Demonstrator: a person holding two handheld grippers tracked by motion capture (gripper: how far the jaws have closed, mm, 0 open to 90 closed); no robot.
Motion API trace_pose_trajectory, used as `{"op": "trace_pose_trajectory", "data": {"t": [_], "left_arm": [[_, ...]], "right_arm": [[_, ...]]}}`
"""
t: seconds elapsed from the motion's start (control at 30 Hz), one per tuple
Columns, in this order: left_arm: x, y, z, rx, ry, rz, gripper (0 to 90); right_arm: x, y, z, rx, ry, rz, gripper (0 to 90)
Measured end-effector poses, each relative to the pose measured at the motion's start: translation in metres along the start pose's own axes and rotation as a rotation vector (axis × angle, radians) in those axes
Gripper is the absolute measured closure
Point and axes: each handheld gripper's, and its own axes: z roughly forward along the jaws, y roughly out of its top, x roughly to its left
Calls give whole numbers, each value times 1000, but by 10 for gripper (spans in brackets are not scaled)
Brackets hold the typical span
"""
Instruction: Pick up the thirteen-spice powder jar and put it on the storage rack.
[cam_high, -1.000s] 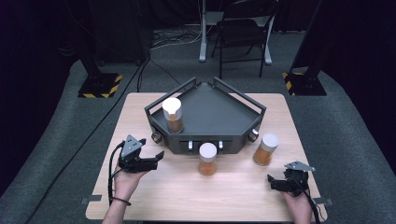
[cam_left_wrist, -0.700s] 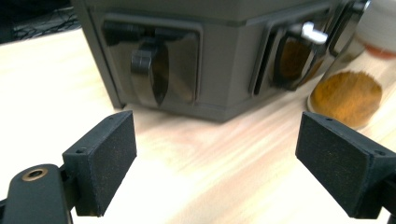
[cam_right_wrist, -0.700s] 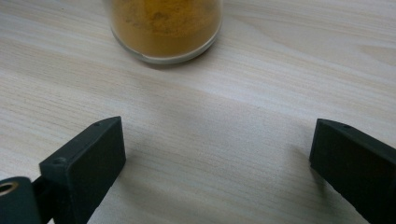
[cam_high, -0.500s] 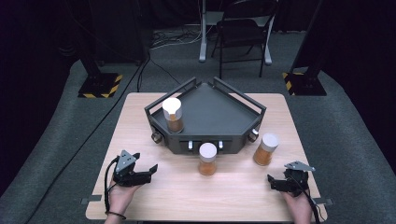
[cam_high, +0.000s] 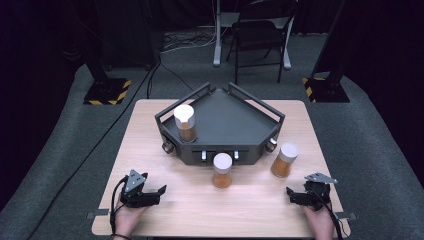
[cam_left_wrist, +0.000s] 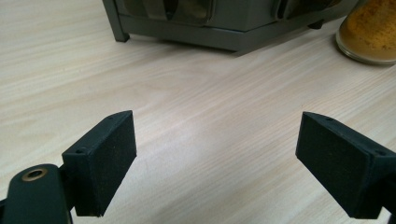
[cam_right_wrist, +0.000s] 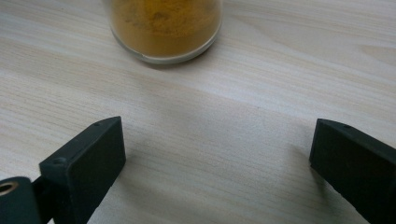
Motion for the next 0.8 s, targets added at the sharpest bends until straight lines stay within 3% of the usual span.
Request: {"op": "trace_pose_trajectory", "data": {"t": [0.17,0.3,0.4,0.8], "left_arm": [[2,-1,4,37,-2,1,123],[0,4,11,90,12,37,123],[1,4,12,102,6,13,123],[2,13,17,179,23,4,125]], "right_arm": [[0,0,0,0,0,0,24],[0,0,0,0,0,0,24],[0,0,0,0,0,0,24],[0,0,0,0,0,-1,24]]}}
